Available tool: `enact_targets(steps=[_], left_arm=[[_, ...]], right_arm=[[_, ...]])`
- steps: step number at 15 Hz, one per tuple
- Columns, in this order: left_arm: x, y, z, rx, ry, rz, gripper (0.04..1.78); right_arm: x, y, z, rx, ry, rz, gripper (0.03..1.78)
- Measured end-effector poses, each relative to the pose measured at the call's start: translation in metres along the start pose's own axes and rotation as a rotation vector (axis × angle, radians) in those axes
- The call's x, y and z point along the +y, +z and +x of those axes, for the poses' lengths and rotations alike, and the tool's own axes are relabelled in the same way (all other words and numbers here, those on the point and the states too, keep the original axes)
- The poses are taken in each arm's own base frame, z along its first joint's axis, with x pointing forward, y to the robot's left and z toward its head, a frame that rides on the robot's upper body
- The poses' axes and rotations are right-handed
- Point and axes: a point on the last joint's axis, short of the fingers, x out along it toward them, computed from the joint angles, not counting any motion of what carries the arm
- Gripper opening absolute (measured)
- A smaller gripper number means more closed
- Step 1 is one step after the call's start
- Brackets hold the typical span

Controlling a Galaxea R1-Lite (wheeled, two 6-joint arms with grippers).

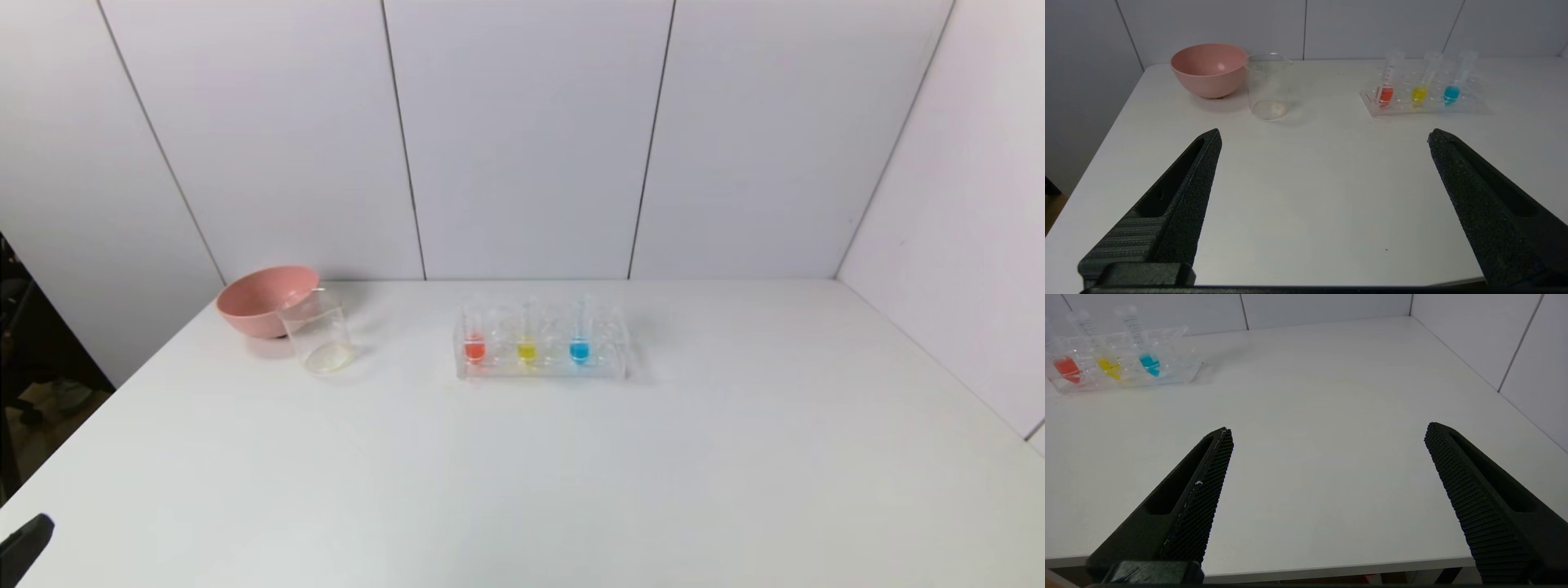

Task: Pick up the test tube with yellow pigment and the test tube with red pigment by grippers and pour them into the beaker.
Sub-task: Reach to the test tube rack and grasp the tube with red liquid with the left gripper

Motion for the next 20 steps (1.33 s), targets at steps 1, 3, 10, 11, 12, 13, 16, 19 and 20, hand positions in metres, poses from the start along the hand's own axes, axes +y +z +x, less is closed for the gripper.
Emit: enact_targets(steps=[1,3,10,11,12,13,16,19,20], left_arm=[[-0.001,0.01,0.011,0.019,-0.034,0.004,1.76],[-0.003,0.024,0.037,0.071,-0.098,0.024,1.76],[-0.023,0.022,0.141,0.229,-0.283,0.044,1.76],[-0.03,0.019,0.155,0.246,-0.293,0.043,1.76],[-0.039,0.016,0.167,0.262,-0.297,0.033,1.76],[-0.049,0.015,0.18,0.273,-0.288,0.011,1.76],[-0.077,0.007,0.214,0.306,-0.222,-0.038,1.76],[-0.099,-0.008,0.242,0.333,-0.122,-0.02,1.76],[-0.105,-0.014,0.252,0.331,-0.081,-0.015,1.76]], right_arm=[[0.0,0.0,0.0,0.0,0.0,0.0,1.71],[0.0,0.0,0.0,0.0,0.0,0.0,1.71],[0.0,0.0,0.0,0.0,0.0,0.0,1.71],[0.0,0.0,0.0,0.0,0.0,0.0,1.71],[0.0,0.0,0.0,0.0,0.0,0.0,1.71],[0.0,0.0,0.0,0.0,0.0,0.0,1.71],[0.0,0.0,0.0,0.0,0.0,0.0,1.71],[0.0,0.0,0.0,0.0,0.0,-0.001,1.71],[0.0,0.0,0.0,0.0,0.0,0.0,1.71]])
